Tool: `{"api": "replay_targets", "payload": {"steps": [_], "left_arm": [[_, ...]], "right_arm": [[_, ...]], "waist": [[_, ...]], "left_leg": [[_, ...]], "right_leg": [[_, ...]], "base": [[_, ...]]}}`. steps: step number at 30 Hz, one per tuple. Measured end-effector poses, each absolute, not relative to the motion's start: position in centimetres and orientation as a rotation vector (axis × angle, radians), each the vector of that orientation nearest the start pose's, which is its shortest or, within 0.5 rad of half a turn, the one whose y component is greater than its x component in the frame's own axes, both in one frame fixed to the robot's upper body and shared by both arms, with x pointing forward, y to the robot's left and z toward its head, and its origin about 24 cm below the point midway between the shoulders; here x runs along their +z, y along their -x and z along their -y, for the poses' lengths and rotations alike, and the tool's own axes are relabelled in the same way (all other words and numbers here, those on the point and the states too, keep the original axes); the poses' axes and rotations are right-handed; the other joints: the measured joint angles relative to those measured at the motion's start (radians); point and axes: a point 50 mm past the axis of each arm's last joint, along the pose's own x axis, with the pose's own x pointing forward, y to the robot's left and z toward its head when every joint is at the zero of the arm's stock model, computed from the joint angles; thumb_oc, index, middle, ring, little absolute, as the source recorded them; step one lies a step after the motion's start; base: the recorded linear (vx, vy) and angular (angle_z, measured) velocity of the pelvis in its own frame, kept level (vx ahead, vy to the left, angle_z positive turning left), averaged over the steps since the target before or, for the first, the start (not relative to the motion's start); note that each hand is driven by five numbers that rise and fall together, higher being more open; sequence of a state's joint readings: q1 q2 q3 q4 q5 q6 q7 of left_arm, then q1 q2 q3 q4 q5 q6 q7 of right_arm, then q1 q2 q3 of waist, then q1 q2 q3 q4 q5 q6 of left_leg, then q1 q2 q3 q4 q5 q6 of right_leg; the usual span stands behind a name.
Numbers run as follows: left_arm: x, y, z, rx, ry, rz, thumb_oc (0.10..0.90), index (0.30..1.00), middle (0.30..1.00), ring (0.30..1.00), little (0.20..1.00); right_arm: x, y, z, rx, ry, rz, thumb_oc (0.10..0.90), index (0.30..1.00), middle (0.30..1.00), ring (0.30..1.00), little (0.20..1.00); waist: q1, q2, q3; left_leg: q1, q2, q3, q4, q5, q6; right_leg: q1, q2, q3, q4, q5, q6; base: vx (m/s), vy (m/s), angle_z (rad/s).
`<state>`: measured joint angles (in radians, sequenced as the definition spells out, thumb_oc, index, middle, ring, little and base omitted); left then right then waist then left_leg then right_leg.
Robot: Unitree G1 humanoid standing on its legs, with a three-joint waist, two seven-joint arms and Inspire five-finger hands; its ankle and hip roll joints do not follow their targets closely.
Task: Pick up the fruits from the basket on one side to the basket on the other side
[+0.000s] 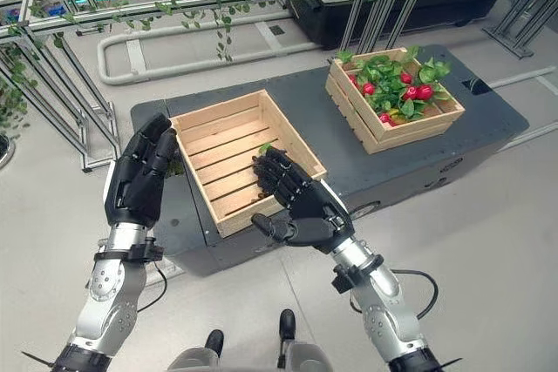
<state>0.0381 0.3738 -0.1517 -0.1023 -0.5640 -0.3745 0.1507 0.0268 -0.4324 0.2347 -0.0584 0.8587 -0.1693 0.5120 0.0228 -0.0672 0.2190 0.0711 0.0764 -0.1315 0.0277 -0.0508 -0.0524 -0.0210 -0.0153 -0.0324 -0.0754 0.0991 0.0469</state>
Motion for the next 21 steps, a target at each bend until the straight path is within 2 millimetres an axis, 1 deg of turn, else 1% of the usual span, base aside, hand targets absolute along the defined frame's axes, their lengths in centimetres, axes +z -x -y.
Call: {"api": "replay_targets", "payload": {"steps": [2,5,6,8,9,10,11,12,13,14,15,16,18,19,20,21], "left_arm": [[9.5,-23.9,-19.2,0.016,0.261,0.360,0.800,0.900,0.900,0.900,0.900],[9.6,-23.9,-19.4,0.024,0.259,0.366,0.800,0.900,0.900,0.900,0.900],[9.6,-23.9,-19.5,0.029,0.258,0.367,0.800,0.900,0.900,0.900,0.900],[9.8,-24.0,-19.7,0.035,0.257,0.374,0.800,0.900,0.900,0.900,0.900],[9.8,-24.0,-19.7,0.035,0.257,0.374,0.800,0.900,0.900,0.900,0.900],[9.7,-24.0,-19.7,0.034,0.259,0.372,0.800,0.900,0.900,0.900,0.900],[9.7,-23.9,-19.7,0.031,0.259,0.371,0.800,0.900,0.900,0.900,0.900],[9.7,-23.9,-19.6,0.030,0.259,0.370,0.800,0.900,0.900,0.900,0.900],[9.6,-23.9,-19.6,0.026,0.258,0.369,0.800,0.900,0.900,0.900,0.900],[9.7,-23.9,-19.5,0.017,0.255,0.373,0.800,0.900,0.900,0.900,0.900],[9.7,-23.9,-19.5,0.011,0.254,0.373,0.800,0.900,0.900,0.900,0.900],[9.7,-23.9,-19.4,0.008,0.255,0.371,0.800,0.900,0.900,0.900,0.900],[9.6,-23.9,-19.1,0.000,0.257,0.366,0.800,0.900,0.900,0.900,0.900],[9.5,-23.9,-19.0,-0.006,0.257,0.362,0.800,0.900,0.900,0.900,0.900],[9.4,-23.9,-19.1,-0.005,0.256,0.358,0.800,0.900,0.900,0.900,0.900],[9.3,-24.0,-19.1,-0.004,0.255,0.356,0.800,0.900,0.900,0.900,0.900]], "right_arm": [[6.9,-23.3,15.9,0.683,-0.443,0.148,0.800,0.900,0.900,0.900,0.900],[6.9,-23.2,15.7,0.697,-0.444,0.132,0.800,0.900,0.900,0.900,0.900],[7.0,-23.2,15.6,0.702,-0.444,0.132,0.800,0.900,0.900,0.900,0.900],[7.1,-23.0,15.4,0.711,-0.446,0.138,0.800,0.900,0.900,0.900,0.900],[7.1,-23.0,15.4,0.712,-0.446,0.137,0.800,0.900,0.900,0.900,0.900],[7.1,-23.0,15.4,0.710,-0.446,0.135,0.800,0.900,0.900,0.900,0.900],[6.9,-23.0,15.5,0.707,-0.447,0.130,0.800,0.900,0.900,0.900,0.900],[6.9,-23.0,15.5,0.705,-0.448,0.127,0.800,0.900,0.900,0.900,0.900],[6.8,-23.0,15.5,0.704,-0.449,0.125,0.800,0.900,0.900,0.900,0.900],[6.8,-23.0,15.4,0.705,-0.453,0.127,0.800,0.900,0.900,0.900,0.900],[6.8,-23.0,15.3,0.706,-0.459,0.128,0.800,0.900,0.900,0.900,0.900],[6.7,-23.0,15.2,0.709,-0.463,0.125,0.800,0.900,0.900,0.900,0.900],[6.5,-22.9,14.8,0.714,-0.481,0.113,0.800,0.900,0.900,0.900,0.900],[6.2,-22.9,14.5,0.715,-0.492,0.105,0.800,0.900,0.900,0.900,0.900],[5.9,-22.8,14.1,0.721,-0.504,0.091,0.800,0.900,0.900,0.900,0.900],[5.7,-22.7,14.0,0.729,-0.503,0.080,0.800,0.900,0.900,0.900,0.900]], "waist": [[0.004,-0.001,-0.001],[0.016,-0.003,-0.001],[0.021,-0.002,-0.001],[0.014,-0.012,-0.002],[0.013,-0.018,-0.002],[0.014,-0.018,-0.002],[0.018,-0.020,-0.001],[0.022,-0.020,-0.001],[0.020,-0.021,-0.001],[0.016,-0.020,-0.002],[0.016,-0.020,-0.001],[0.013,-0.019,-0.001],[0.013,-0.018,-0.001],[0.014,-0.017,0.000],[0.017,-0.014,0.000],[0.018,-0.010,0.001]], "left_leg": [[0.003,0.008,0.000,0.015,0.006,-0.011],[-0.020,-0.004,0.000,0.087,0.008,-0.015],[-0.027,-0.004,0.000,0.103,0.013,-0.022],[-0.090,-0.019,0.010,0.210,0.019,-0.031],[-0.125,-0.025,0.022,0.263,0.035,-0.052],[-0.141,-0.024,0.034,0.289,0.044,-0.052],[-0.147,-0.025,0.040,0.305,0.058,-0.040],[-0.154,-0.030,0.042,0.306,0.048,-0.026],[-0.150,-0.039,0.043,0.294,0.036,-0.009],[-0.148,-0.053,0.051,0.254,0.025,0.007],[-0.135,-0.067,0.054,0.165,0.025,0.007],[-0.130,-0.073,0.055,0.109,0.027,0.005],[-0.136,-0.075,0.057,0.031,0.030,0.001],[-0.154,-0.060,0.057,-0.015,0.043,-0.020],[-0.182,-0.039,0.059,-0.033,0.061,-0.046],[-0.198,-0.025,0.067,-0.033,0.066,-0.055]], "right_leg": [[0.023,0.011,-0.011,-0.011,-0.011,-0.014],[0.043,0.005,-0.012,-0.012,-0.028,-0.026],[0.046,0.012,-0.014,-0.011,-0.031,-0.029],[0.049,0.006,-0.030,-0.006,-0.045,-0.046],[0.050,0.006,-0.034,-0.004,-0.046,-0.048],[0.053,0.003,-0.037,-0.003,-0.050,-0.055],[0.059,0.002,-0.042,0.000,-0.056,-0.067],[0.067,0.000,-0.046,-0.002,-0.058,-0.070],[0.071,-0.004,-0.052,-0.003,-0.063,-0.077],[0.074,-0.005,-0.056,-0.007,-0.064,-0.079],[0.074,-0.006,-0.056,-0.010,-0.064,-0.079],[0.074,-0.006,-0.059,-0.010,-0.065,-0.080],[0.081,-0.006,-0.060,-0.013,-0.068,-0.081],[0.087,-0.006,-0.061,-0.013,-0.076,-0.076],[0.095,-0.006,-0.062,-0.013,-0.080,-0.071],[0.101,-0.006,-0.066,-0.013,-0.084,-0.066]], "base": [[0.20,-0.349,0.23],[0.08,-0.193,0.12],[0.08,-0.268,0.17],[0.06,-0.194,0.37],[0.08,-0.135,0.41],[0.12,-0.086,0.38],[0.11,-0.041,0.25],[0.11,0.004,0.16],[0.11,0.045,0.15],[0.13,0.073,0.12],[0.12,0.076,0.11],[0.12,0.088,0.06],[0.15,0.116,0.03],[0.20,0.206,-0.03],[0.19,0.212,-0.03],[0.18,0.215,0.00]]}}
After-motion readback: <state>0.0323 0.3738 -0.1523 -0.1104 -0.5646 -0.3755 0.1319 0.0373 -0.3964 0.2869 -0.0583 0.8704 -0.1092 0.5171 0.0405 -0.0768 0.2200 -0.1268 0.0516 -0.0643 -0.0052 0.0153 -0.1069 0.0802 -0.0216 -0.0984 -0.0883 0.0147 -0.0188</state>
